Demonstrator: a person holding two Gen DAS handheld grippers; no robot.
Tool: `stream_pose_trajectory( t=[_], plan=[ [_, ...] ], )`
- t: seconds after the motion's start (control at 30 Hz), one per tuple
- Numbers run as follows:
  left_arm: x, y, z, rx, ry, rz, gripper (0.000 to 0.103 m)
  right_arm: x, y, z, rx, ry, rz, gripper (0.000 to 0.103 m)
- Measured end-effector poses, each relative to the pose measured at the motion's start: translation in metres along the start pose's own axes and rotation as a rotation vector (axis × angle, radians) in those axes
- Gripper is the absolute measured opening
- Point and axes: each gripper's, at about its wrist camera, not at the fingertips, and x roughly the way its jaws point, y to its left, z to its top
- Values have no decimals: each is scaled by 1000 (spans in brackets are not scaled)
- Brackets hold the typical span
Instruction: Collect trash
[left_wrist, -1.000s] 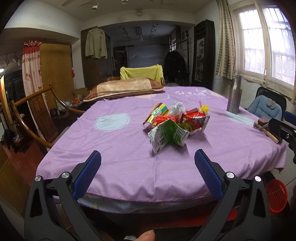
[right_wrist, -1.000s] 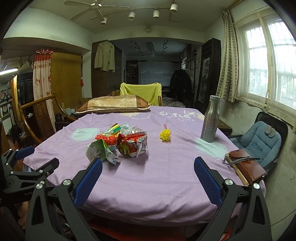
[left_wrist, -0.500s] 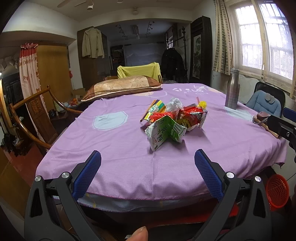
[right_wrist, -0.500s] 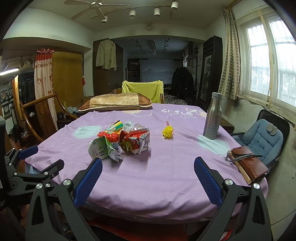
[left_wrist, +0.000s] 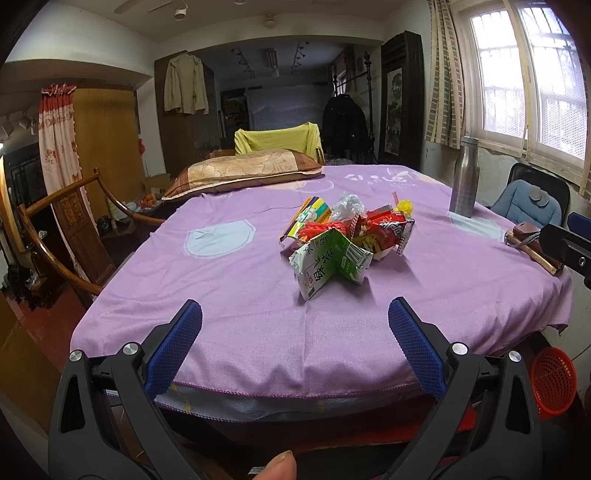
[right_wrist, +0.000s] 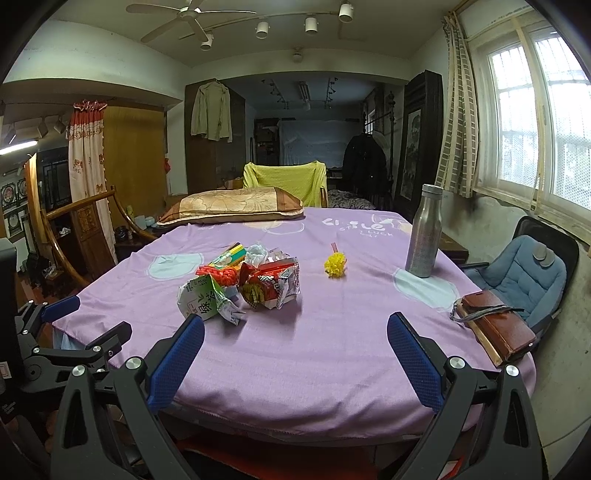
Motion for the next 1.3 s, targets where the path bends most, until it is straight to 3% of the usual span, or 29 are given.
stream_pose_trajectory(
  t=[1.3],
  plan=[
    [4, -1, -3, 0, 8, -5, 97, 0, 0, 1, 13, 14, 13, 97]
  ],
)
